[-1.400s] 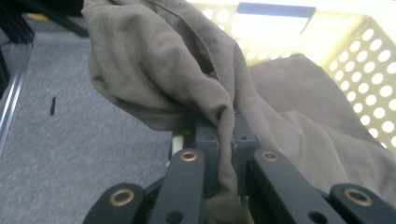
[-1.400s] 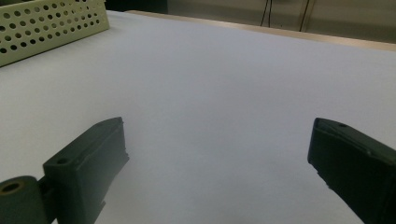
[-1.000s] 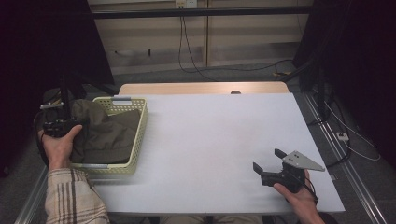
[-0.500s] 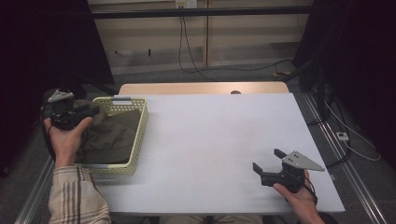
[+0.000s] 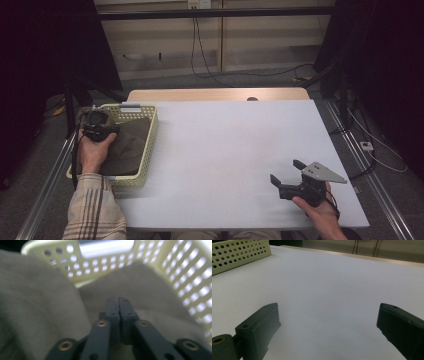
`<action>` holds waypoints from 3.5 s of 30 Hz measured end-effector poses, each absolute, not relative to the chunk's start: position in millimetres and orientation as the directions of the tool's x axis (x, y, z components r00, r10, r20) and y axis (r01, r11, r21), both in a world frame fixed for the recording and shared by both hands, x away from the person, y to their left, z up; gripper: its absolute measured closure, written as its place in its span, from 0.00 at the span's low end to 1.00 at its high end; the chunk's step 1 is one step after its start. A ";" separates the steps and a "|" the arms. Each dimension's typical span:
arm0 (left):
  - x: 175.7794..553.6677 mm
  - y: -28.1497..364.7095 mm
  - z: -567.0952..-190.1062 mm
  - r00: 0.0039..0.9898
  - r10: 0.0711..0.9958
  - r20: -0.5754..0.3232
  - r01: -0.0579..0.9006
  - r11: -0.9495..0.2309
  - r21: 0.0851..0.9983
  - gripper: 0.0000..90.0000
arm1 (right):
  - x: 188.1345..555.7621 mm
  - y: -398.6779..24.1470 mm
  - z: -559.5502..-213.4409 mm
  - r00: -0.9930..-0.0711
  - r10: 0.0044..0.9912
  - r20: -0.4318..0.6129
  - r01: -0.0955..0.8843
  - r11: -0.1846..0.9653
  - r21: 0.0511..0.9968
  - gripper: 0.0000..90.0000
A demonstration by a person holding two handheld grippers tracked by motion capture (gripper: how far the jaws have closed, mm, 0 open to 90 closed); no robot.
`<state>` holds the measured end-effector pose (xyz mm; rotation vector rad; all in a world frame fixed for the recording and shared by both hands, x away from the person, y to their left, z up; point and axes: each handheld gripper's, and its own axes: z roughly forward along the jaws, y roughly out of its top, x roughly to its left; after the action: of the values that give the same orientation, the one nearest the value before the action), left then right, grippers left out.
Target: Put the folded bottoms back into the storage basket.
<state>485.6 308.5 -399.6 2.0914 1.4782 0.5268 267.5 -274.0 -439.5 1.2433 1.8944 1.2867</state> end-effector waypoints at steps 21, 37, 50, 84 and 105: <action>494.4 307.4 -429.9 0.306 0.951 0.053 0.884 -0.304 0.355 1.00 | 267.1 -274.5 -439.3 -0.435 0.898 0.068 0.393 0.121 0.912 0.05; 500.0 298.0 -432.5 0.403 0.913 -0.064 0.852 -0.348 0.390 1.00 | 268.6 -273.6 -439.5 -0.438 0.897 0.063 0.391 0.127 0.912 0.05; 511.3 289.0 -435.5 0.415 0.909 -0.027 0.825 -0.364 0.433 1.00 | 269.4 -272.8 -439.6 -0.440 0.895 0.070 0.394 0.123 0.911 0.05; 511.8 326.8 -434.6 0.228 0.971 0.067 0.891 -0.236 0.388 1.00 | 269.2 -274.2 -439.8 -0.432 0.899 0.070 0.396 0.119 0.911 0.05; 511.7 322.3 -427.6 0.263 0.965 0.012 0.837 -0.235 0.495 0.96 | 269.4 -276.5 -440.4 -0.435 0.897 0.080 0.398 0.112 0.911 0.05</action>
<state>511.7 322.3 -427.6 2.1503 1.6366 0.4474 269.4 -276.5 -440.4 1.2549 1.8922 1.2974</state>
